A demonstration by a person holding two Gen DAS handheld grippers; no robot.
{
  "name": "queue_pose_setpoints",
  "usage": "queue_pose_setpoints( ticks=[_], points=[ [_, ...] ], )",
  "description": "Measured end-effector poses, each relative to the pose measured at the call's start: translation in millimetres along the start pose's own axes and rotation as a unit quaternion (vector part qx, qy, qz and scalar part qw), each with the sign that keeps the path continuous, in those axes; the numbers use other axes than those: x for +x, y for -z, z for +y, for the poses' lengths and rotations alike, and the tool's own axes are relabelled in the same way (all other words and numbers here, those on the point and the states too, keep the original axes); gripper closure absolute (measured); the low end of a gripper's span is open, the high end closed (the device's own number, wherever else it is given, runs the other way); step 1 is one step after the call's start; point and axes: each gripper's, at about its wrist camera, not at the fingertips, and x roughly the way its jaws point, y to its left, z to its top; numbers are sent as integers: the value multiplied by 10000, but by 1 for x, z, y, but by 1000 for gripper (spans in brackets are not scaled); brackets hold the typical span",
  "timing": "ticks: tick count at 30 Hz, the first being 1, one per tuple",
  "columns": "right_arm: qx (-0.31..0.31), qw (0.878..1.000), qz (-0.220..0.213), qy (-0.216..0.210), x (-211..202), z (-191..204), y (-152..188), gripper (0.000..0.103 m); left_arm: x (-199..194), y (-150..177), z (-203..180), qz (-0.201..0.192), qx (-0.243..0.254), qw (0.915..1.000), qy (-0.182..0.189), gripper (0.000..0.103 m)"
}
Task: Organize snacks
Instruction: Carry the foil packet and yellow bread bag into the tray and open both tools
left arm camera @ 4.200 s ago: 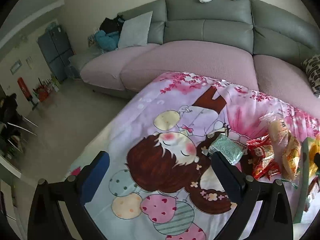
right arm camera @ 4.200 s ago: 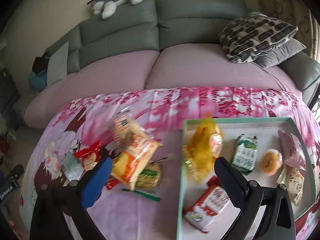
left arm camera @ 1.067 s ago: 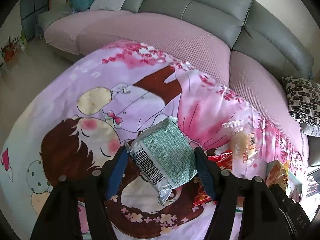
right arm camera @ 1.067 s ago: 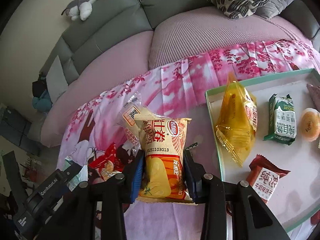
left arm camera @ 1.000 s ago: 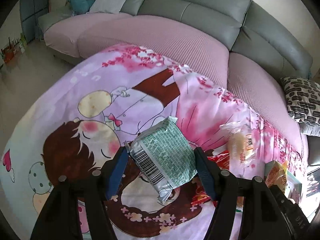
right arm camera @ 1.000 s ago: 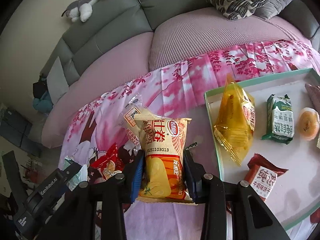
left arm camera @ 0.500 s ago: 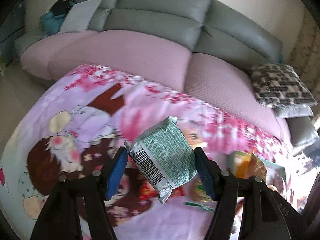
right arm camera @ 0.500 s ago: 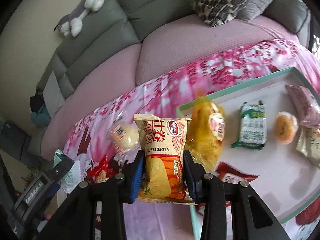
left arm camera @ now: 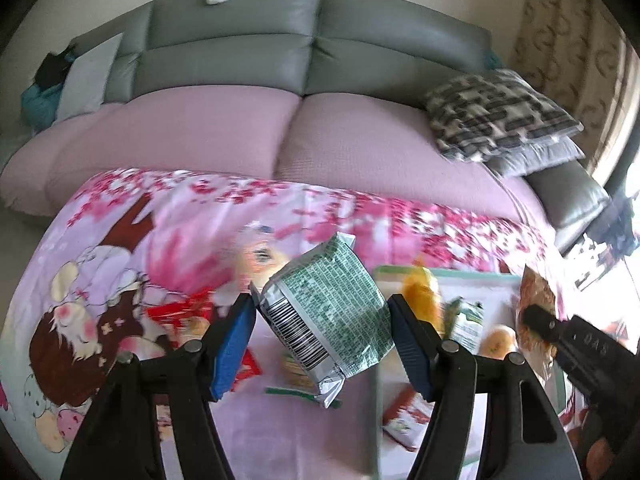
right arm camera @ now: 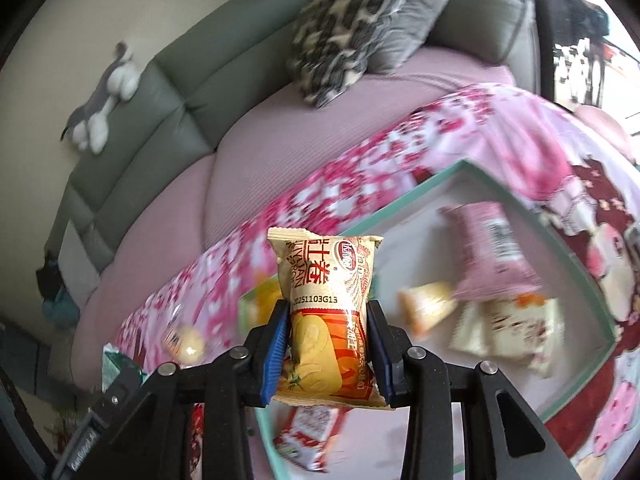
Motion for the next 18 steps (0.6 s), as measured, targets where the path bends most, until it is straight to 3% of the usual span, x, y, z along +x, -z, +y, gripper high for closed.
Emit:
queue_pose_setpoints(
  ticks=[7, 18],
  points=[
    [232, 9991, -197, 301, -11, -40, -17, 63, 11, 13, -58, 113, 658, 9973, 304, 34],
    [156, 9996, -39, 211, 7, -60, -22, 63, 46, 36, -116, 373, 1245, 9901, 524, 34]
  ],
)
